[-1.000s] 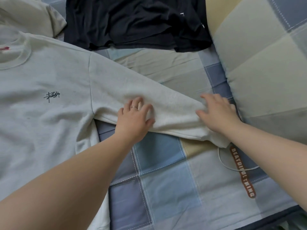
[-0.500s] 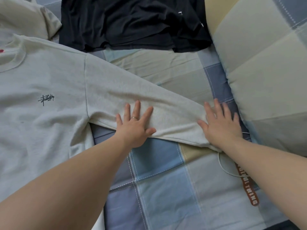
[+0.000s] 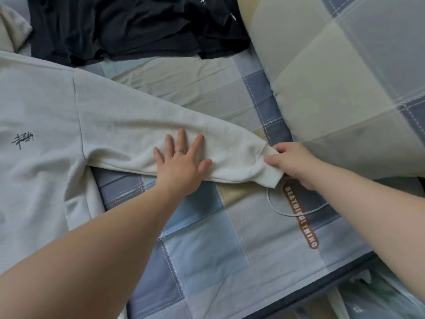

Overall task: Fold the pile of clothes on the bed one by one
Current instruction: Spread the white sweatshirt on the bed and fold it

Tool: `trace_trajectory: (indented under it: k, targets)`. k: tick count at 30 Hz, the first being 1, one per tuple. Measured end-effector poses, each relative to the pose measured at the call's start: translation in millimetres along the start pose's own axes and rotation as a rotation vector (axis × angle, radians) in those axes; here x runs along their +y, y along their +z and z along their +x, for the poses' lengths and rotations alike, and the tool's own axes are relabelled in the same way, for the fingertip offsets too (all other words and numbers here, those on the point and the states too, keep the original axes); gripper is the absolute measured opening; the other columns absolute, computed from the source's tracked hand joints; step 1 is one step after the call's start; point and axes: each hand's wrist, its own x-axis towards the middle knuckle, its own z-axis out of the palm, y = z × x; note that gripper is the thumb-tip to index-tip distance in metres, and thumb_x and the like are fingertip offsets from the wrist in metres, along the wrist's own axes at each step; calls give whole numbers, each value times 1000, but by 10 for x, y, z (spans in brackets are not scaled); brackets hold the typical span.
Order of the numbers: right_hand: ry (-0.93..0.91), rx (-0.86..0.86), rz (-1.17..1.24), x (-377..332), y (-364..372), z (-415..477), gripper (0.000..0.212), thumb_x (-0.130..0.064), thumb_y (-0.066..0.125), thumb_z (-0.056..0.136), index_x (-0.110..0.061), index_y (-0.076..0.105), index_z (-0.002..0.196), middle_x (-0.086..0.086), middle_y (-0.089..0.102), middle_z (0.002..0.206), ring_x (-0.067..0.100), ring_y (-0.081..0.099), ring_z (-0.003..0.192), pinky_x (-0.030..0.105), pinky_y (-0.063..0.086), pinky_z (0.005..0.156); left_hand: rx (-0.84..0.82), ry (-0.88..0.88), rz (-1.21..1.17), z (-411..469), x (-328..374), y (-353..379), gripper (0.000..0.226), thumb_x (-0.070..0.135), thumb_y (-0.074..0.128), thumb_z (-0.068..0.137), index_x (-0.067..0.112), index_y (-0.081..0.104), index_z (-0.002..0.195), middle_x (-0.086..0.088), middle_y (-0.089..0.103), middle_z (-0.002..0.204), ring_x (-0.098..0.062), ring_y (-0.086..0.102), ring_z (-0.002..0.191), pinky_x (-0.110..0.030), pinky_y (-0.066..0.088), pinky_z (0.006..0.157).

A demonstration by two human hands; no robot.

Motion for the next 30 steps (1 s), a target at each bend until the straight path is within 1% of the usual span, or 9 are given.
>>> trace_trajectory:
  k: [3, 6, 8, 11, 14, 18, 21, 24, 30]
  targets:
    - [-105, 329, 10, 47, -32, -55, 10, -12, 62, 92, -17, 70, 89, 5, 69, 85, 27, 64, 85, 38, 53, 75, 0, 40, -124, 28, 336, 97, 65, 69, 25, 97, 51, 2, 155, -3, -11, 169, -34, -15, 153, -61, -8, 118]
    - [-189, 523, -138, 35, 11, -121, 22, -10, 56, 95, -13, 67, 113, 11, 69, 109, 33, 62, 103, 41, 51, 87, -13, 101, -146, 76, 568, 173, 67, 71, 24, 96, 52, -2, 155, -2, -14, 169, -32, -18, 153, -60, -11, 118]
    - [-178, 514, -245, 101, 87, -152, 40, -3, 51, 93, -14, 55, 132, 12, 59, 132, 34, 54, 121, 40, 43, 97, -57, 159, -111, 105, 693, 266, 67, 69, 28, 97, 51, 0, 155, -1, -15, 169, -31, -19, 153, -59, -11, 118]
    - [-232, 552, -480, 106, 342, -233, 63, -8, 52, 90, -22, 36, 149, 5, 35, 155, 31, 32, 141, 43, 29, 111, -38, 229, -107, 105, 623, 253, 63, 57, 37, 101, 45, 10, 156, -1, -10, 169, -29, -14, 154, -54, -7, 121]
    - [-444, 570, -746, -13, 683, -237, 68, -21, 55, 90, -30, 32, 153, 1, 19, 166, 29, 13, 152, 52, 14, 118, 104, 204, -71, 51, 307, 180, 58, 46, 41, 101, 38, 20, 155, -4, 2, 170, -30, -5, 155, -53, -1, 122]
    - [-565, 329, -1006, -237, 1262, 61, 64, -43, 35, 103, -37, 6, 160, -4, -13, 169, 28, -15, 154, 55, -10, 120, 125, 66, 4, -42, -281, 65, 61, 50, 38, 101, 38, 14, 157, -4, 1, 170, -32, -4, 155, -54, 0, 122]
    - [-590, 181, -1007, -239, 1483, 330, 62, -51, 25, 104, -39, 0, 160, -7, -16, 168, 24, -16, 154, 50, -8, 123, 58, 130, 66, -60, -602, 62, 66, 58, 32, 102, 40, 5, 159, 1, -7, 170, -27, -7, 156, -51, 1, 123]
    - [-557, 258, -1030, -3, 1323, 514, 63, -57, 14, 102, -39, -8, 159, -8, -17, 168, 19, -17, 154, 46, -10, 124, 22, 163, 21, 16, -682, 95, 65, 57, 30, 103, 41, 4, 159, 3, -10, 169, -23, -10, 155, -48, -4, 123]
    - [-186, 400, -1003, 55, 1181, 345, 66, -53, 12, 103, -28, -5, 161, 1, -13, 169, 22, -12, 155, 49, -7, 125, 190, 271, -5, -384, -923, -10, 52, 40, 43, 103, 29, 35, 152, -7, 17, 167, -30, 7, 155, -48, 3, 124]
